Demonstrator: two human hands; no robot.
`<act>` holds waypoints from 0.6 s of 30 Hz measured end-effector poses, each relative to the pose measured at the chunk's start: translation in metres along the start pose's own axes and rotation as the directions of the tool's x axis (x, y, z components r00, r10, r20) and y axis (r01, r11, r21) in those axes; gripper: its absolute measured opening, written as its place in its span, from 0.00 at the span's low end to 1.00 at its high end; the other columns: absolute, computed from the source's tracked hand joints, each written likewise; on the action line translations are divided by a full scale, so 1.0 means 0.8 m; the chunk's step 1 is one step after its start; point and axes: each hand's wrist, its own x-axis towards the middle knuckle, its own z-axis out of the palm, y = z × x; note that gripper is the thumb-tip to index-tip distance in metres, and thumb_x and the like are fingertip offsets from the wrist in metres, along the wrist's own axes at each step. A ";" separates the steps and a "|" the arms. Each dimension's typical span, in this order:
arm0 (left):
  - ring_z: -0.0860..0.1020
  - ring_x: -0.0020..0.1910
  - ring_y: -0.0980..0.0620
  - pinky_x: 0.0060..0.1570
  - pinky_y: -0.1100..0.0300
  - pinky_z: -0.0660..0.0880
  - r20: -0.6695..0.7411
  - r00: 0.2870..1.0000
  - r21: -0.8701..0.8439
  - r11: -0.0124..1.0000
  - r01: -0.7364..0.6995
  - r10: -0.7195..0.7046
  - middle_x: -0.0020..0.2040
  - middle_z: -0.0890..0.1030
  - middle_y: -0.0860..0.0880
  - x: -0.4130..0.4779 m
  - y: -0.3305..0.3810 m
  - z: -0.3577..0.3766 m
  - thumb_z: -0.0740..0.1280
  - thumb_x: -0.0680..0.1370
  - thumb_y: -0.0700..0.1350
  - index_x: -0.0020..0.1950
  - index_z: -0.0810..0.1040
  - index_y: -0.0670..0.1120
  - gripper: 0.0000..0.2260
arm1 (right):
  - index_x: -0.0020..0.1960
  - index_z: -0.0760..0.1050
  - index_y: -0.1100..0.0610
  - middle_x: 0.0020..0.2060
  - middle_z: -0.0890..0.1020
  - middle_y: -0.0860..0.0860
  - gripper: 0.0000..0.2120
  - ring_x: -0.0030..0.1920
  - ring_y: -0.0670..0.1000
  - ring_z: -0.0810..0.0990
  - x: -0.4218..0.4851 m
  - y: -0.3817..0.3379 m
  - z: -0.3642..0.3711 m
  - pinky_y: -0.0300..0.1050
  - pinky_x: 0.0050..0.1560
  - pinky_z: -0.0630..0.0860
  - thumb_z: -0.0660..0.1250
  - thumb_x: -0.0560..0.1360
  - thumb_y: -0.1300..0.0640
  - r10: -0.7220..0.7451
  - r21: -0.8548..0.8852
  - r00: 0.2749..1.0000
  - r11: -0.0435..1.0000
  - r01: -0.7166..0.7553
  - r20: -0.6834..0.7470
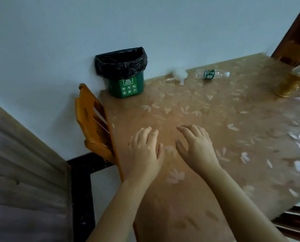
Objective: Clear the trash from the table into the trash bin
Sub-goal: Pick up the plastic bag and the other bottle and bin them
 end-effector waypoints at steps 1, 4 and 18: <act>0.72 0.61 0.41 0.59 0.42 0.71 0.021 1.000 -0.021 1.000 -0.015 0.015 0.59 0.77 0.40 -0.005 -0.020 -0.009 0.56 0.74 0.49 0.60 0.74 0.42 0.19 | 0.60 0.73 0.59 0.53 0.79 0.57 0.18 0.55 0.60 0.75 -0.002 -0.019 0.009 0.61 0.59 0.69 0.69 0.70 0.59 0.027 -0.006 1.000 1.000 -0.027 -0.011; 0.72 0.61 0.39 0.58 0.39 0.70 0.039 0.997 -0.047 0.997 -0.059 0.061 0.58 0.77 0.39 -0.013 -0.075 -0.039 0.62 0.73 0.46 0.59 0.75 0.40 0.17 | 0.60 0.73 0.60 0.53 0.79 0.58 0.19 0.55 0.61 0.75 -0.006 -0.075 0.033 0.61 0.58 0.68 0.69 0.70 0.58 0.097 -0.015 0.994 0.995 -0.098 -0.044; 0.71 0.63 0.40 0.59 0.40 0.69 0.090 0.971 -0.108 0.971 -0.211 0.221 0.61 0.76 0.40 0.058 -0.175 -0.057 0.67 0.73 0.44 0.61 0.74 0.42 0.17 | 0.58 0.73 0.60 0.52 0.80 0.57 0.17 0.53 0.61 0.76 0.053 -0.148 0.092 0.62 0.57 0.71 0.65 0.71 0.55 0.188 -0.078 0.971 0.976 -0.201 -0.150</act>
